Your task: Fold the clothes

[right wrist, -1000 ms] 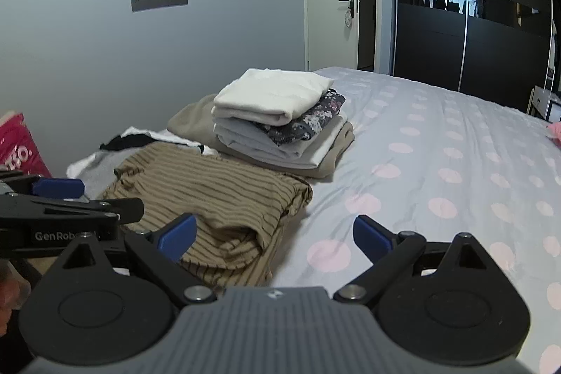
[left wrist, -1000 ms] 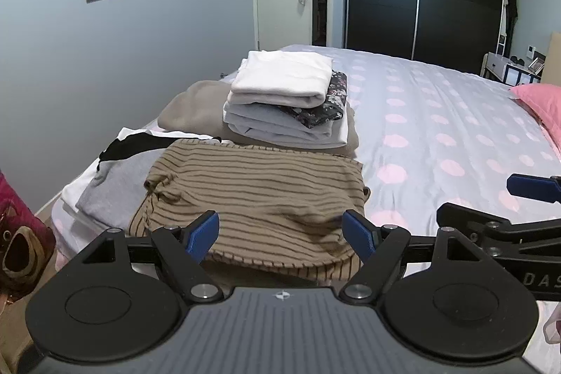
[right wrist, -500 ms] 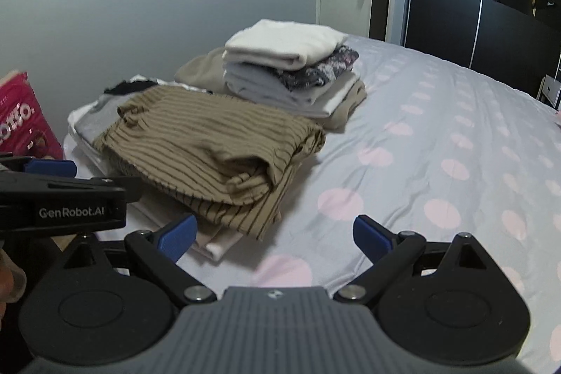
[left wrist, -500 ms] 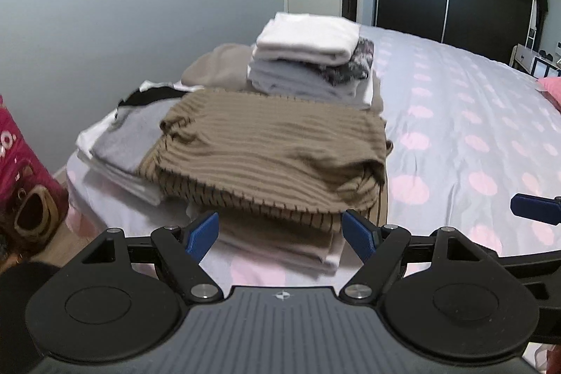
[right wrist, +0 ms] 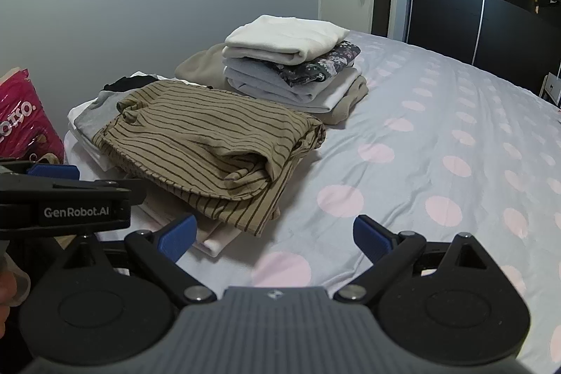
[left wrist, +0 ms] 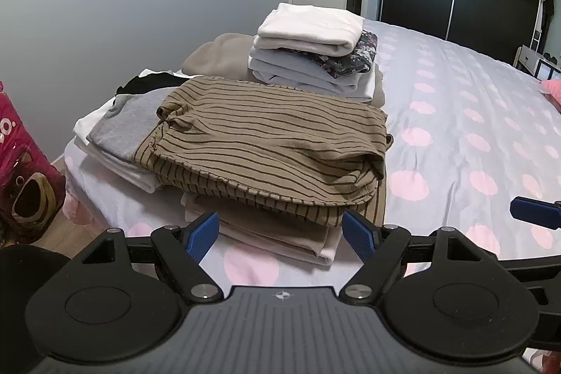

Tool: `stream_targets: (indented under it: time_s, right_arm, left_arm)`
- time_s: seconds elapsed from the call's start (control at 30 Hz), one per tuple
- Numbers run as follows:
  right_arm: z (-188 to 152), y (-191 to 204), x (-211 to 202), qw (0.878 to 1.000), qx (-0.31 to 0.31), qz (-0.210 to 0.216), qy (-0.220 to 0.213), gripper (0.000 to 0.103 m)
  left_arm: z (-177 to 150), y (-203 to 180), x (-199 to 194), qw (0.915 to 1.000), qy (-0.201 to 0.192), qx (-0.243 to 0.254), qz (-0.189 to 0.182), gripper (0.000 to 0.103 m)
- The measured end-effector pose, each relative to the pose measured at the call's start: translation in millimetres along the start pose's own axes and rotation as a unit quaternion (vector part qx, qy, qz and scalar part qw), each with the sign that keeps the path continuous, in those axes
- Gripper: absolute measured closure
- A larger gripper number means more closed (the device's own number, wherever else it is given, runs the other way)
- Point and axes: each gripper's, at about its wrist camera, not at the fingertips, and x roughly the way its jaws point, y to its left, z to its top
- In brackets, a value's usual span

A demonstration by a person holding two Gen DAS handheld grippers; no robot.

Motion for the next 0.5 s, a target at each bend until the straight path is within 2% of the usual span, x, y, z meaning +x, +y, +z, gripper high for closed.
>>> stream_targets:
  time_s: [0.5]
  right_arm:
    - [-0.5, 0.1, -1.7, 1.0, 0.0, 0.005, 0.005, 0.006]
  left_arm:
    - [-0.7, -3.6, -2.1, 1.0, 0.003, 0.0, -0.002, 0.026]
